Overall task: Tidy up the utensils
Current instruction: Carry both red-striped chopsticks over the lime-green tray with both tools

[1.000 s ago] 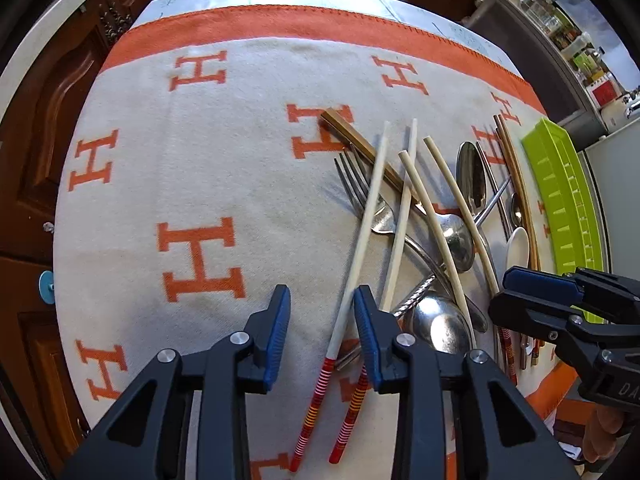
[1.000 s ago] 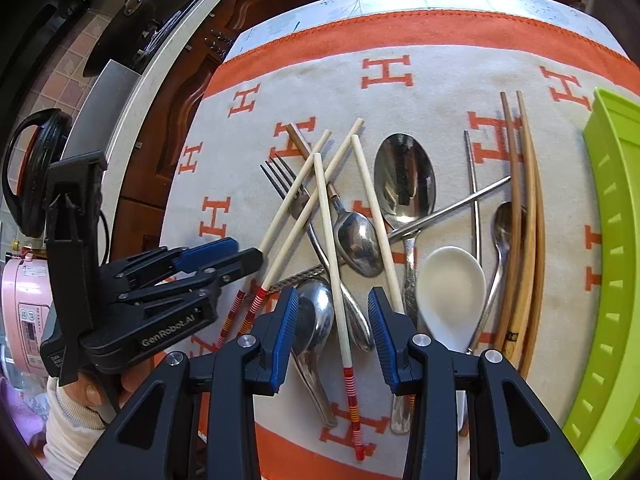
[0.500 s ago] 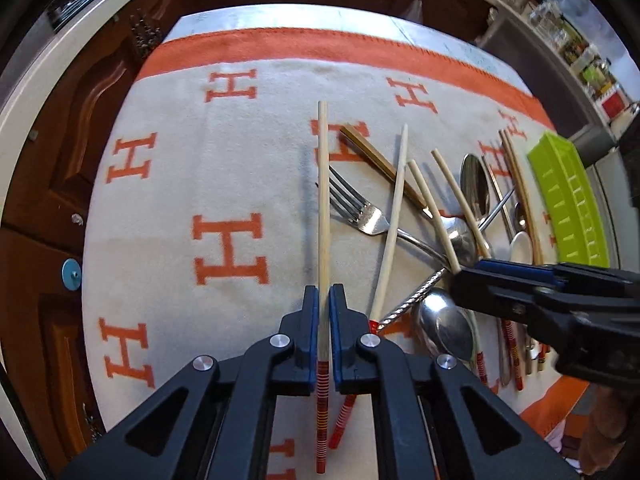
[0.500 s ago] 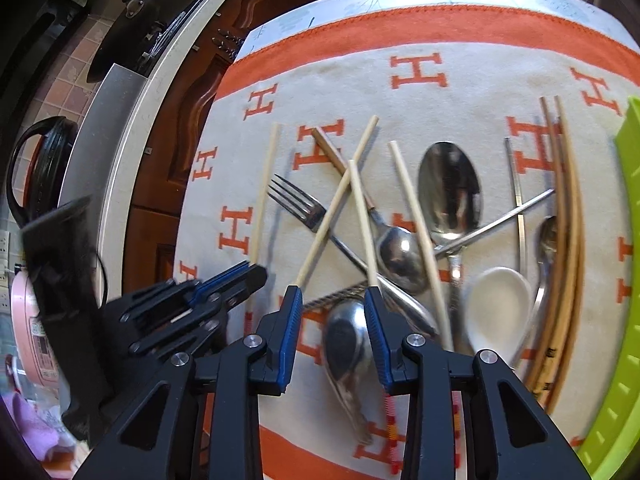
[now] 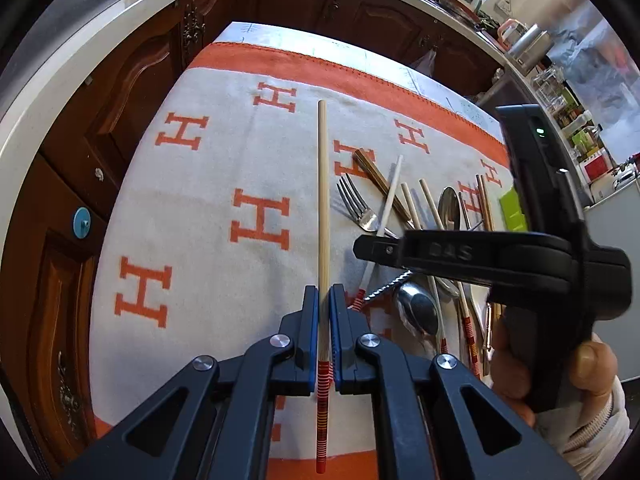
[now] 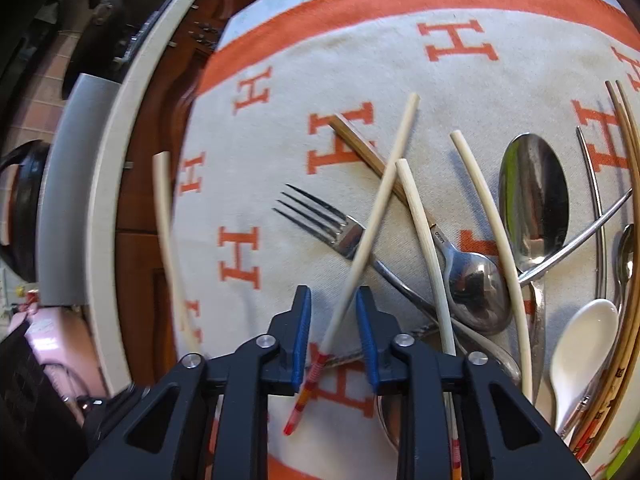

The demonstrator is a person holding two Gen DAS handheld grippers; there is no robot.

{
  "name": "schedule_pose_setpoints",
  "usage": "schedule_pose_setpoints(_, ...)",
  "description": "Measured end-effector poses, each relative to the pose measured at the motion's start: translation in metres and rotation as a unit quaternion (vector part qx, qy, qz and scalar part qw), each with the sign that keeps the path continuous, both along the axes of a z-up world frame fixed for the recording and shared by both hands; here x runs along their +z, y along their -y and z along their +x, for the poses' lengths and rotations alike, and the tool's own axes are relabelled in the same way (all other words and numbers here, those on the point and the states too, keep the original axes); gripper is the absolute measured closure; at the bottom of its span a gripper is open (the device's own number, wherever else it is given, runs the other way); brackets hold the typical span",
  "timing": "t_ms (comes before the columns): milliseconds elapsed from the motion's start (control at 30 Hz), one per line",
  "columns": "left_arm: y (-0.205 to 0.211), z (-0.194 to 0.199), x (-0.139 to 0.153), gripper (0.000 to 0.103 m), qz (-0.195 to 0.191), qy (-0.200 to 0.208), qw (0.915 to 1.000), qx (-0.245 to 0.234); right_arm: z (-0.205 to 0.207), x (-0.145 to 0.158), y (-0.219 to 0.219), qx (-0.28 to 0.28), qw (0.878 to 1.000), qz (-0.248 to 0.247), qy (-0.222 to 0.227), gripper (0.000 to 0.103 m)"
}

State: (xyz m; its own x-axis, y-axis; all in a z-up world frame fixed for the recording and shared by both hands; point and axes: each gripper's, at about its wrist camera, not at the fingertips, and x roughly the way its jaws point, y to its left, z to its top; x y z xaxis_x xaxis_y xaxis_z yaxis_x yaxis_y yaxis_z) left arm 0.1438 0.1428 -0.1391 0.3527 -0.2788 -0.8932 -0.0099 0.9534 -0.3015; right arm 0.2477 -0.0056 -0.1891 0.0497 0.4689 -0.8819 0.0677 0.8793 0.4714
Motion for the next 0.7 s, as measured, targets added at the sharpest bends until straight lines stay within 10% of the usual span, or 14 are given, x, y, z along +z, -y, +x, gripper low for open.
schedule_pose_setpoints(333, 0.001, -0.025, 0.009, 0.1, -0.035, 0.003, 0.9991, 0.025, -0.013, 0.01, 0.012, -0.024, 0.999, 0.022, 0.003, 0.098)
schedule_pose_setpoints(700, 0.054, -0.052, 0.047, 0.1, -0.056, 0.031, 0.9977, -0.022, -0.086, 0.099, 0.12, -0.03, 0.993, 0.077, 0.087, 0.098)
